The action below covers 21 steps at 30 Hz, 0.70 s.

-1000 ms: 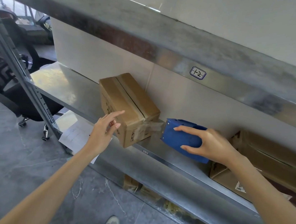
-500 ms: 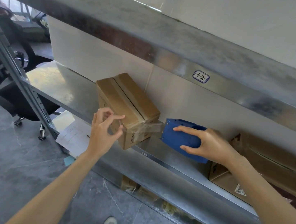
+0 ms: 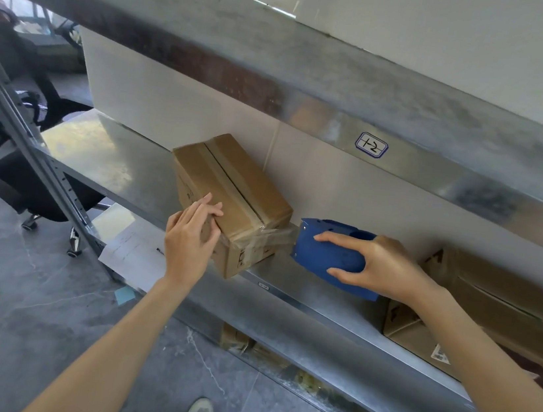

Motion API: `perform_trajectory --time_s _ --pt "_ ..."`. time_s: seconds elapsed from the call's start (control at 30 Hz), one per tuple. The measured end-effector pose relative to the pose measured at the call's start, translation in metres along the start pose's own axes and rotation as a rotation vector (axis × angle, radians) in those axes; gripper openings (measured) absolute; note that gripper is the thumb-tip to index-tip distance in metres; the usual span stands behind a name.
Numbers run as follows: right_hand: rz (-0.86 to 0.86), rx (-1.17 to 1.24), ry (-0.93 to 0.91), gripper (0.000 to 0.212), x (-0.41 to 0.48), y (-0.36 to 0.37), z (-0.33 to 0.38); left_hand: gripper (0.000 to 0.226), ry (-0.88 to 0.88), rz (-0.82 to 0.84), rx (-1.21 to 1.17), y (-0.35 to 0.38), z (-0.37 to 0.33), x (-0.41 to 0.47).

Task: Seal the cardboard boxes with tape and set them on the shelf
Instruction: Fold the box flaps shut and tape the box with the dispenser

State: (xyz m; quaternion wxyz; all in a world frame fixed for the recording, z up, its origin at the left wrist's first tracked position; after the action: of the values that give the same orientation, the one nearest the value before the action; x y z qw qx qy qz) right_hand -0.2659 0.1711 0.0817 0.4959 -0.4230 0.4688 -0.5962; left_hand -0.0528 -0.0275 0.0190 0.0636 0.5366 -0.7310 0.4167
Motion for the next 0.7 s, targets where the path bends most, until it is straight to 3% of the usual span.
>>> perform_trajectory --time_s 0.2,0.37,0.7 --pt "0.022 0.008 0.005 0.060 0.001 0.007 -0.002 0.032 -0.018 0.015 -0.042 0.005 0.005 -0.006" --pt "0.024 0.007 0.008 0.059 0.006 0.008 -0.001 0.049 -0.001 0.120 -0.011 0.009 0.002 -0.008" --pt "0.050 -0.009 0.014 0.061 0.008 0.007 -0.006 0.028 0.006 0.034 0.007 0.001 0.002 0.001"
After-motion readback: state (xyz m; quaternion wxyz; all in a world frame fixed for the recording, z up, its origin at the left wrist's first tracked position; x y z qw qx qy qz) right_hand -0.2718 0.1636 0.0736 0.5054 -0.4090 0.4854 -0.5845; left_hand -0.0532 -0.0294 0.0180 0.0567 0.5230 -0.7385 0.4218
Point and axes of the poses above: each hand's wrist, its own x-axis towards the middle knuckle, its own y-axis out of the palm, z = x × y, the point moved 9 cm from there along x, towards the middle knuckle
